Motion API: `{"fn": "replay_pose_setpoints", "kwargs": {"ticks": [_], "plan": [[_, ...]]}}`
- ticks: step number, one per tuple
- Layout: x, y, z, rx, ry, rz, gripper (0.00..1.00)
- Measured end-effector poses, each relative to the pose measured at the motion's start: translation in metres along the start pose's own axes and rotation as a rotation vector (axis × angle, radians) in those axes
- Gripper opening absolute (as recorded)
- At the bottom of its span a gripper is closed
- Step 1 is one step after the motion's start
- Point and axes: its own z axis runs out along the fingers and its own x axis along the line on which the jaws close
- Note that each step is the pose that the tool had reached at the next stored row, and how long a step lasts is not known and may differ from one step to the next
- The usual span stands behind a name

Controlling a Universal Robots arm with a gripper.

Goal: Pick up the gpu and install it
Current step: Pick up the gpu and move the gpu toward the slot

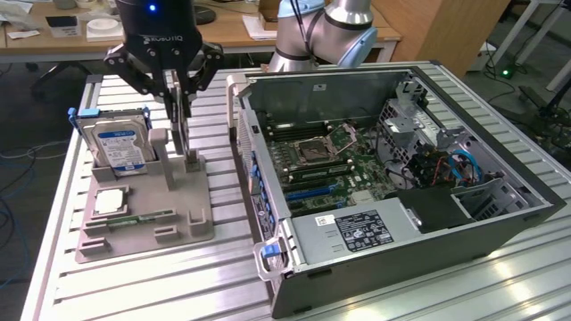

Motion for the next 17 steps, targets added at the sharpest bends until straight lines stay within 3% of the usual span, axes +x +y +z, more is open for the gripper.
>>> {"fn": "replay_pose_setpoints", "kwargs": {"ticks": [17], "plan": [[0.0,0.0001,-0.012,0.0,0.0,0.0,0.27]]}}
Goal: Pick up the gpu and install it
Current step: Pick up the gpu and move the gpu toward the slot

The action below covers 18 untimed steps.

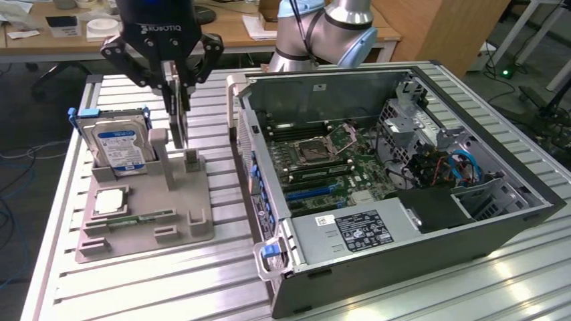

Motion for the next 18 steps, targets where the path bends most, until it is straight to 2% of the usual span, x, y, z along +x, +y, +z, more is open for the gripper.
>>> {"fn": "replay_pose_setpoints", "kwargs": {"ticks": [18], "plan": [[0.0,0.0,-0.0246,0.0,-0.0001,0.0,0.27]]}}
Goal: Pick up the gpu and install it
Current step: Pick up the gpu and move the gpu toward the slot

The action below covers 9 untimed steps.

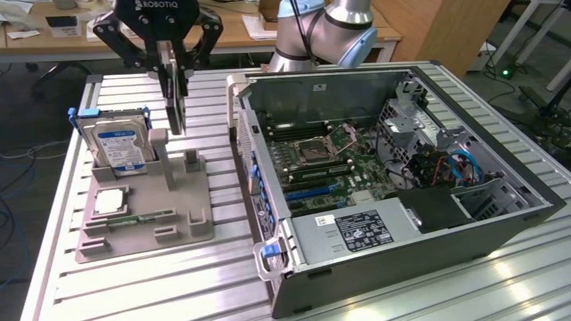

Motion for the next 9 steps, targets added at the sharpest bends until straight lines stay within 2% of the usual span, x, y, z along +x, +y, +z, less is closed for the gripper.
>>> {"fn": "replay_pose_setpoints", "kwargs": {"ticks": [9], "plan": [[-0.0015,0.0,-0.0004,-0.0001,0.0003,0.0,0.27]]}}
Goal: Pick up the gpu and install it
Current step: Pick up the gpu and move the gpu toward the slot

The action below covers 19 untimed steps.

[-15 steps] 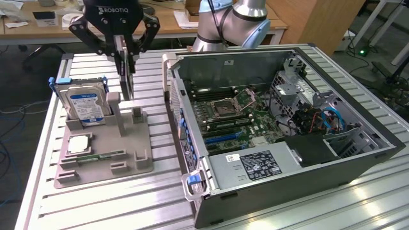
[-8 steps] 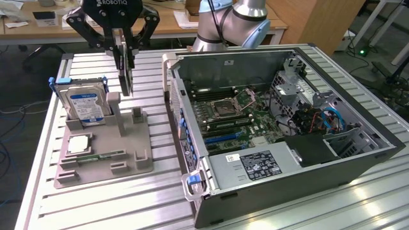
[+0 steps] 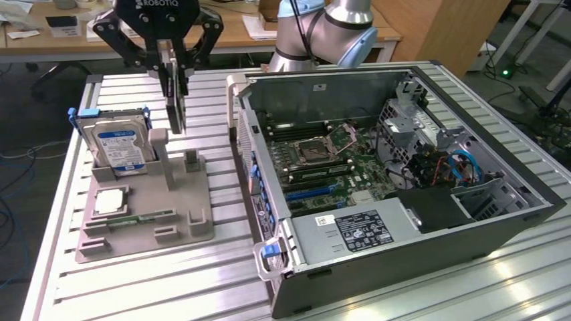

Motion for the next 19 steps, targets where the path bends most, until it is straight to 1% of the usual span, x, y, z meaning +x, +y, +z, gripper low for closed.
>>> {"fn": "replay_pose_setpoints", "kwargs": {"ticks": [13,19], "plan": [[-0.018,0.0009,0.0006,-0.0001,-0.0002,0.0,0.27],[-0.022,0.0011,0.0007,-0.0001,-0.0002,0.0,0.27]]}}
